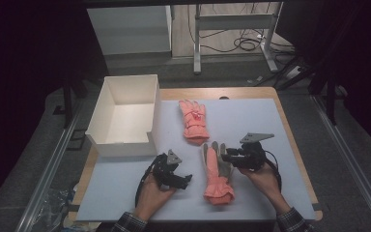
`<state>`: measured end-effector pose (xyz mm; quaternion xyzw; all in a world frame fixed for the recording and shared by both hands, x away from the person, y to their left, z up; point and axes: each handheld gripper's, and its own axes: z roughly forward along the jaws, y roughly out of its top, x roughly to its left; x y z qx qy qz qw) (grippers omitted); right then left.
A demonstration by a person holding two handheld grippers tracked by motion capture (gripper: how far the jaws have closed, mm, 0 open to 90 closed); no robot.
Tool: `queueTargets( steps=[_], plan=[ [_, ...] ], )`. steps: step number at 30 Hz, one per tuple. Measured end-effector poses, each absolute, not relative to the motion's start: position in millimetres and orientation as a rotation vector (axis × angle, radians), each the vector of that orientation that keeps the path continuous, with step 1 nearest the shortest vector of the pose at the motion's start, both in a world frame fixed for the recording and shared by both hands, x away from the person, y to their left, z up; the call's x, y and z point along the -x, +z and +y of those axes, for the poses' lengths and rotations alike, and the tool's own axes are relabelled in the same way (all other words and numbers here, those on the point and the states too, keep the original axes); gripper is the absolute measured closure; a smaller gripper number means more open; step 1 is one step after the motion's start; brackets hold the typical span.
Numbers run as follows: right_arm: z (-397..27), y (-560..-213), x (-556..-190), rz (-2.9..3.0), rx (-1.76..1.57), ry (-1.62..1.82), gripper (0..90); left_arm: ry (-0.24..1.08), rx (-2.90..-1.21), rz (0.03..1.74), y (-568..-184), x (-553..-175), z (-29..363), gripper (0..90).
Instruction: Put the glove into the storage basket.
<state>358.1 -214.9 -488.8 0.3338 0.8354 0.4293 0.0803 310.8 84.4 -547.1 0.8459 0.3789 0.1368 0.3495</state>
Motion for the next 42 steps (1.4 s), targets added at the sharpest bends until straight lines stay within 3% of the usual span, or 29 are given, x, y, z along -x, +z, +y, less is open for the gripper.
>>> queueTargets(
  steps=[20,42],
  plan=[
    [-173,-460,-421,2.42,-0.986,1.245,50.7,0.347,-2.179,0.993,-548,-310,84,4.2],
    [-121,-471,-489,2.397,-1.028,1.164,40.3,0.348,-2.188,0.991,-547,-310,84,4.2]
  ],
)
